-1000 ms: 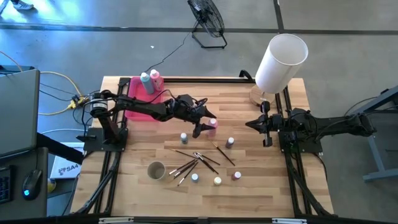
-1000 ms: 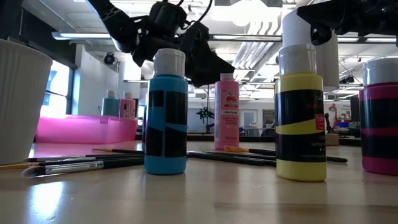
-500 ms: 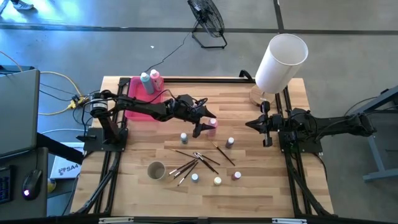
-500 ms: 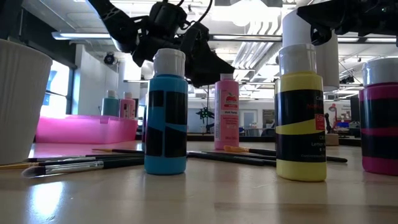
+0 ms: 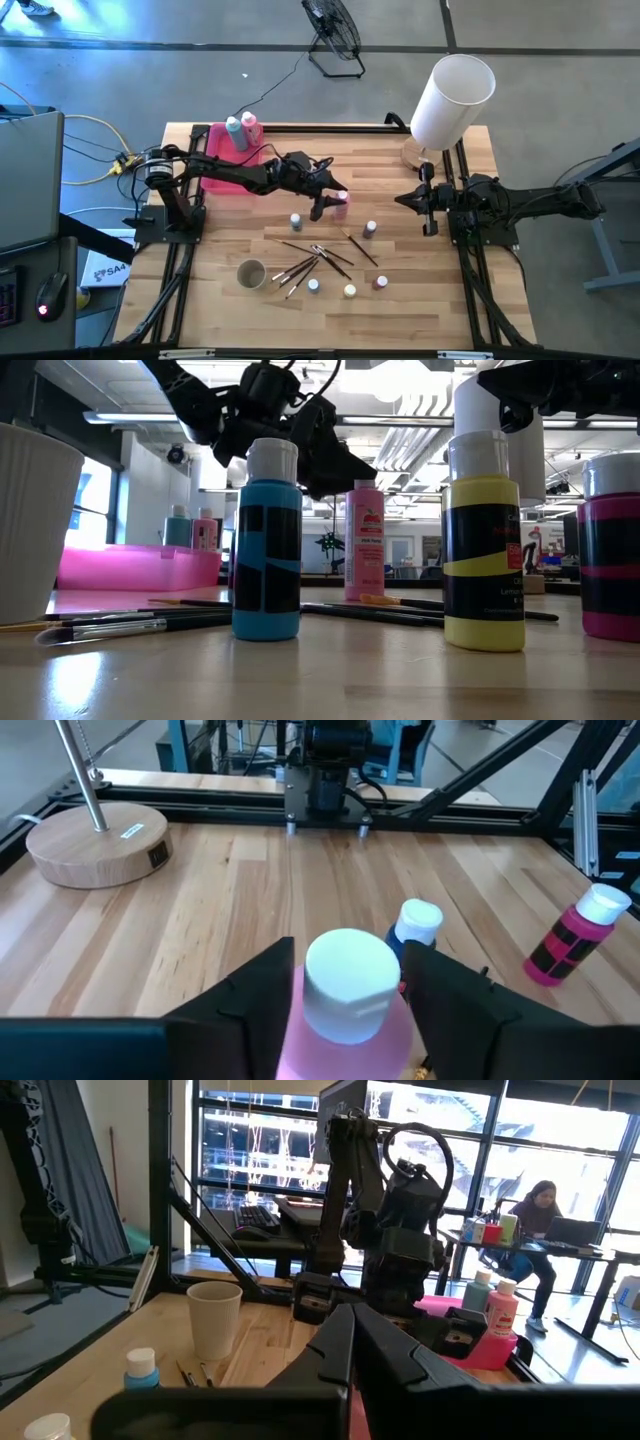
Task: Pick & Place Paint Supplies
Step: Put the big pink paint bottle into the pink bin
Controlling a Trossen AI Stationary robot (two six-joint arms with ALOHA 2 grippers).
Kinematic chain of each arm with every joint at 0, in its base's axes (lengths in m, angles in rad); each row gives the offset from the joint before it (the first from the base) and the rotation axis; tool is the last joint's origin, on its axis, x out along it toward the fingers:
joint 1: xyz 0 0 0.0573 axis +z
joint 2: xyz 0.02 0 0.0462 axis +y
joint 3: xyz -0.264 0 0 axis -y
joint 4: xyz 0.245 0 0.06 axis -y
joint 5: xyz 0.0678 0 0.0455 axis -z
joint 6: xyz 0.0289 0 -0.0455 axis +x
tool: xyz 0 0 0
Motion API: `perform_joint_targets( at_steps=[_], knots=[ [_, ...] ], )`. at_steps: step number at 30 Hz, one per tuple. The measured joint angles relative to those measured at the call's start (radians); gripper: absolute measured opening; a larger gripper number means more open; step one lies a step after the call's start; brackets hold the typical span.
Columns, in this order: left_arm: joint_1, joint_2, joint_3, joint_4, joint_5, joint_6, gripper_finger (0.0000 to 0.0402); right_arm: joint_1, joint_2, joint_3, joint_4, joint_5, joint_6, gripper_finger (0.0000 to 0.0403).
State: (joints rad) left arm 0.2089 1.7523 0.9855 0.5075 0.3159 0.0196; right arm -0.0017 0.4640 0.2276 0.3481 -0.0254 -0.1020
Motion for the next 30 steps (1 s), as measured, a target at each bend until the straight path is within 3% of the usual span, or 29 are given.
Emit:
perform_joint_targets(
  at_steps=[6,30],
  knots=[
    [0.000,0.000,0.000,-0.010,-0.035,-0.002,0.0155,0.000,0.000,0.000,0.000,0.000,0.000,0.0003],
    [0.000,0.000,0.000,-0.009,-0.023,-0.024,0.0142,0.000,0.000,0.000,0.000,0.000,0.000,0.0003]
  ],
)
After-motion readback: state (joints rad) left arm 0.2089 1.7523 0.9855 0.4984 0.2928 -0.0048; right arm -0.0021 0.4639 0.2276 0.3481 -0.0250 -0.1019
